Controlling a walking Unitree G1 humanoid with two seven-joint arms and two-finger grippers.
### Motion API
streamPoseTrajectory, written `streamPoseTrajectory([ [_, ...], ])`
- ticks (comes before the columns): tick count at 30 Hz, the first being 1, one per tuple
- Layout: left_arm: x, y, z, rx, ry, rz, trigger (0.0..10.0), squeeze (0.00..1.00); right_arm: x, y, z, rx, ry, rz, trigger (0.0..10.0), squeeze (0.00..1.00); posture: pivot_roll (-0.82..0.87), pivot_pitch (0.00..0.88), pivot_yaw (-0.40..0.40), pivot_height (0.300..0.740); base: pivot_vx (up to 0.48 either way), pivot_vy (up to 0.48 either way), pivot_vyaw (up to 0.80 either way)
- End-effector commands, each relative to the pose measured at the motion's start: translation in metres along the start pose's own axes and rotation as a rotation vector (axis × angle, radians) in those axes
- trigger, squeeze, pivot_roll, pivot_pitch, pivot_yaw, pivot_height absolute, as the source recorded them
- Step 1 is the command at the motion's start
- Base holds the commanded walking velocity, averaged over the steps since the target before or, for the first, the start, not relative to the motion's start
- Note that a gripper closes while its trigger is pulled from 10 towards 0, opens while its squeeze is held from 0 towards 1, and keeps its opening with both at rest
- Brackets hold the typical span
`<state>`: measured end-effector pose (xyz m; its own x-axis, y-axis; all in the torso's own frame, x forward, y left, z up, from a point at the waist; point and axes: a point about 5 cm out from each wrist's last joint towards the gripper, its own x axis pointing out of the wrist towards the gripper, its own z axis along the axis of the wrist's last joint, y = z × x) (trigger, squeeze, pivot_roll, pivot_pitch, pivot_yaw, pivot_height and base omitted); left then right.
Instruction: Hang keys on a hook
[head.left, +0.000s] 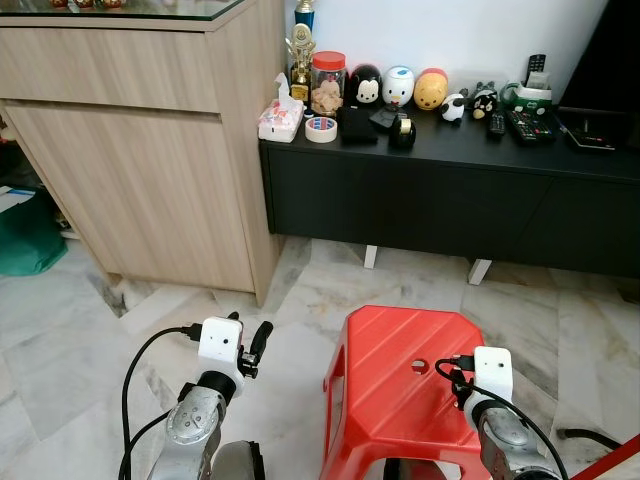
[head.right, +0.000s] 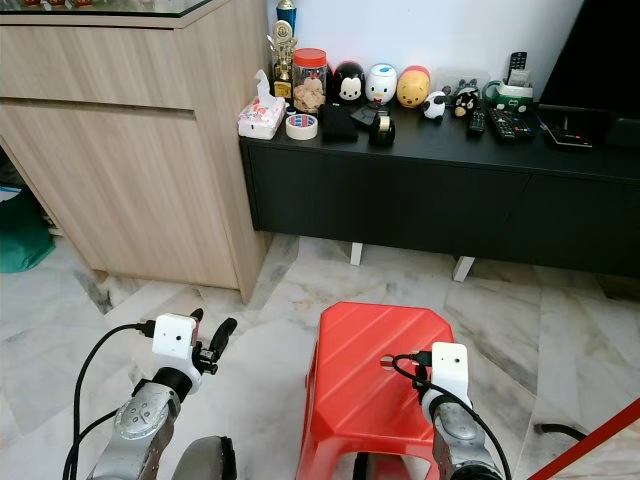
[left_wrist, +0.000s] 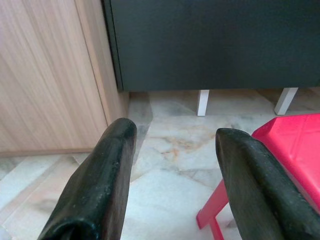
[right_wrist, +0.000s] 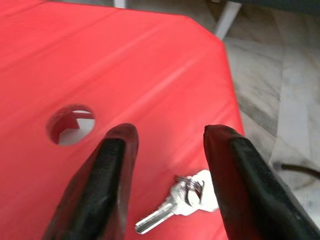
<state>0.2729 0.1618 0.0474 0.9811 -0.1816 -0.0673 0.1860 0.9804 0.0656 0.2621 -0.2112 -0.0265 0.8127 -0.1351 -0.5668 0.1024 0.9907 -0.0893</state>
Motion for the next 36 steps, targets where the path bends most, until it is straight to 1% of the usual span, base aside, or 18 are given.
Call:
streamPoseTrajectory([
  [1, -0.001, 0.0, -0.002, 0.015, 0.012, -0.004, 10.0, 0.0, 0.0, -0.002, 0.0, -0.01, 0.013, 0.006, 10.0, 1.0, 0.05, 0.0, -0.043, 0.597, 0.0, 0.0, 0.0],
  [2, -0.001, 0.0, -0.002, 0.016, 0.012, -0.004, 10.0, 0.0, 0.0, -0.003, 0.0, -0.015, 0.01, 0.007, 10.0, 0.0, 0.05, 0.0, -0.043, 0.597, 0.0, 0.0, 0.0],
  [8, -0.001, 0.001, -0.002, 0.018, 0.012, -0.003, 10.0, 0.0, -0.001, -0.011, -0.004, -0.032, 0.039, -0.009, 10.0, 0.0, 0.05, 0.0, -0.041, 0.597, 0.0, 0.0, 0.0],
  [14, -0.001, 0.001, -0.002, 0.021, 0.013, -0.004, 10.0, 0.0, -0.004, -0.02, -0.015, -0.056, 0.102, -0.028, 10.0, 0.0, 0.05, 0.0, -0.038, 0.597, 0.0, 0.0, 0.0],
  [17, -0.001, 0.001, -0.002, 0.024, 0.013, -0.003, 10.0, 0.0, -0.005, -0.021, -0.02, -0.062, 0.136, -0.02, 10.0, 0.0, 0.05, 0.0, -0.038, 0.597, 0.0, 0.0, 0.0],
  [26, -0.002, 0.002, -0.003, 0.031, 0.015, -0.003, 10.0, 0.0, -0.006, -0.019, -0.023, -0.072, 0.159, -0.015, 10.0, 0.0, 0.06, 0.0, -0.033, 0.597, 0.0, 0.0, 0.0],
  [30, -0.001, 0.002, -0.003, 0.034, 0.014, -0.005, 10.0, 0.0, -0.005, -0.02, -0.022, -0.06, 0.147, -0.022, 10.0, 0.0, 0.06, 0.0, -0.031, 0.597, 0.0, 0.0, 0.0],
  [31, -0.001, 0.003, -0.002, 0.037, 0.013, -0.006, 10.0, 0.0, -0.004, -0.021, -0.015, -0.031, 0.108, -0.032, 10.0, 0.0, 0.06, 0.0, -0.029, 0.597, 0.0, 0.0, 0.0],
  [32, -0.001, 0.003, -0.002, 0.037, 0.013, -0.006, 10.0, 0.0, -0.004, -0.021, -0.015, -0.031, 0.108, -0.032, 10.0, 0.0, 0.06, 0.0, -0.029, 0.597, 0.0, 0.0, 0.0],
  [33, -0.001, 0.003, -0.002, 0.038, 0.012, -0.007, 10.0, 0.0, -0.003, -0.021, -0.01, -0.009, 0.077, -0.032, 10.0, 0.0, 0.06, 0.0, -0.028, 0.597, 0.0, 0.0, 0.0],
  [36, -0.001, 0.003, -0.002, 0.04, 0.012, -0.01, 10.0, 0.0, -0.001, -0.022, -0.004, -0.006, 0.053, -0.027, 10.0, 0.0, 0.06, 0.0, -0.025, 0.597, 0.0, 0.0, 0.0],
])
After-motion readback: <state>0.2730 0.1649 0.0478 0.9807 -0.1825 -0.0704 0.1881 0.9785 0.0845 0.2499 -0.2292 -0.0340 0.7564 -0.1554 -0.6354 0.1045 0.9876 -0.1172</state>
